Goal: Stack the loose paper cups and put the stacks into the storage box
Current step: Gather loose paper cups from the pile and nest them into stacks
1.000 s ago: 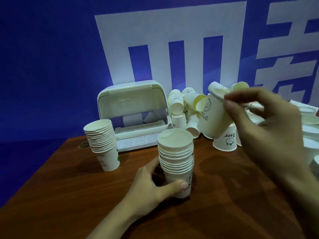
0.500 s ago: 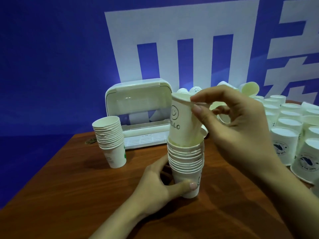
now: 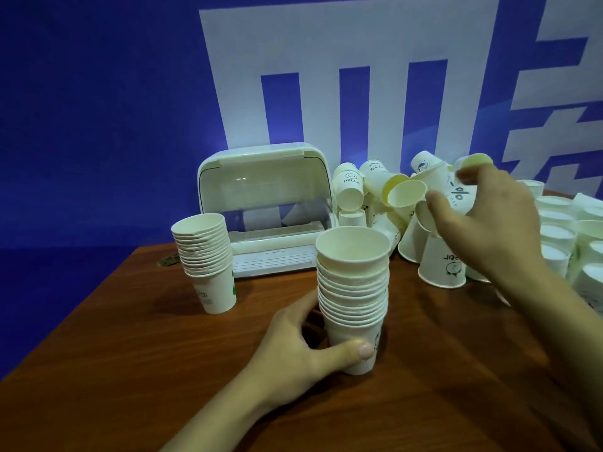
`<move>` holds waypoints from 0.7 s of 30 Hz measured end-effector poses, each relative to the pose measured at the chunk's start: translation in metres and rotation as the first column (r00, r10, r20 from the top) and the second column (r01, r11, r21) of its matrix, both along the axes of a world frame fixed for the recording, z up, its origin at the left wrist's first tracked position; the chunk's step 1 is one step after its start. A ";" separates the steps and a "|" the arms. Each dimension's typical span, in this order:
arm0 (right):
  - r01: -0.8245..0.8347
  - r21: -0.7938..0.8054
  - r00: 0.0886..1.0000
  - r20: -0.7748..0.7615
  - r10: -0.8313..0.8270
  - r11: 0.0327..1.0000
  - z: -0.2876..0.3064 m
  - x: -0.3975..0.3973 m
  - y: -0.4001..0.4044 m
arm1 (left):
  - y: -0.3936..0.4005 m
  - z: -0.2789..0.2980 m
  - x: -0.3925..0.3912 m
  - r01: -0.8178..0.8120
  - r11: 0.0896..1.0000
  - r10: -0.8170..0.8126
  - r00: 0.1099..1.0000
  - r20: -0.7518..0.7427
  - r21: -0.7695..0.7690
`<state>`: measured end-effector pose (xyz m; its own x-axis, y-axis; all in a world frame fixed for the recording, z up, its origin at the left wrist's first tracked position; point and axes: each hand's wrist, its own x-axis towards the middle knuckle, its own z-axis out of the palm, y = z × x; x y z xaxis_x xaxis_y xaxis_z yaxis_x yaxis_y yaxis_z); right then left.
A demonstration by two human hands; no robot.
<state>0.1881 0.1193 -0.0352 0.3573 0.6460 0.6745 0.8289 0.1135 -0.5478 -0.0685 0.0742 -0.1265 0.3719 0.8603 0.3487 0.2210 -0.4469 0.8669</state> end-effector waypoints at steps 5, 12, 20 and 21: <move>0.149 -0.361 0.981 -0.066 -0.185 0.921 -0.013 0.026 0.035 | 0.000 0.001 0.000 0.004 1.000 -0.004 1.000 0.003 -0.021; 0.165 -0.106 0.982 -0.073 -0.173 0.981 -0.034 0.033 0.042 | 0.001 0.000 0.001 0.032 0.999 -0.032 0.999 0.039 -0.002; 0.113 -0.112 0.992 -0.037 -0.118 0.987 -0.033 0.026 0.042 | 0.000 0.001 0.002 0.038 0.999 -0.038 0.998 0.043 0.001; 0.123 -0.132 0.992 -0.014 -0.126 0.984 -0.034 0.026 0.044 | 0.000 0.001 0.002 0.039 0.999 -0.039 0.998 0.041 -0.003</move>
